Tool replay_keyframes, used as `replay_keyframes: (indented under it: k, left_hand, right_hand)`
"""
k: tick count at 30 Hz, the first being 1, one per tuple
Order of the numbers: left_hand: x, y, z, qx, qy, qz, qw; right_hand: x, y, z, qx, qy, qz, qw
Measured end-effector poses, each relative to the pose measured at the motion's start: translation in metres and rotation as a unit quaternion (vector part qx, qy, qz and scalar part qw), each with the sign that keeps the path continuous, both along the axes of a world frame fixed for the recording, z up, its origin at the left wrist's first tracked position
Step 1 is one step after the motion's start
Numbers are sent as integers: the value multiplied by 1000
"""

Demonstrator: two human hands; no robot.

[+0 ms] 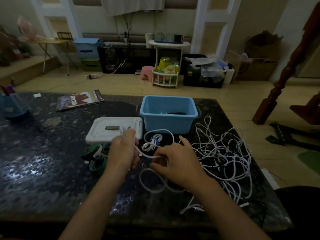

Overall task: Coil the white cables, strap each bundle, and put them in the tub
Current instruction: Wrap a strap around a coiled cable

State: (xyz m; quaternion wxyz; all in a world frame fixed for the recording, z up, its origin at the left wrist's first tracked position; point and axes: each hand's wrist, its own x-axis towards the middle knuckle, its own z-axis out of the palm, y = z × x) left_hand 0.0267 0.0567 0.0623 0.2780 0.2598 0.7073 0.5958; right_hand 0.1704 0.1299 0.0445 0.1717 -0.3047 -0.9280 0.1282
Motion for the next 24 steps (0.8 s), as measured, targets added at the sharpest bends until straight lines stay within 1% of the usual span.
replay_keyframes:
  k: [1,2,4,8,11,13,16,18,21,23,24]
  left_hand:
    - [-3,0,2,20,-10,20,1000]
    - [-5,1,3,31,-12,38,999]
    - [-3,1,3,45,-14,49,998]
    - [10,3,1,70,14,14,997]
    - [10,5,1,87,0,-8,996]
    - [7,5,0,79,-17,-24,996]
    - [7,6,-4,41,-9,-51,998]
    - [9,7,-5,40,-19,-59,997]
    - [8,7,-5,87,-49,-46,994]
    - [5,6,-2,125,-80,-42,988]
    - [4,5,1,152,-109,-46,981]
  right_hand:
    - [0,0,-1,-7,-28,4,1000]
    - [-1,-1,-3,-7,-38,11,999]
    - [-6,-6,-6,5,-22,23,999]
    - [-16,-11,-11,50,-15,59,997]
    - [-18,-8,-16,64,-2,72,995]
    - [-17,-7,-15,72,-1,63,995]
    - [-14,-4,-16,40,-10,40,998]
    - [-12,-2,-17,29,-7,32,999]
    - [-11,-1,-19,35,-4,45,998]
    - [-9,2,-21,20,-36,50,998]
    - [-8,4,-23,3,-59,46,997]
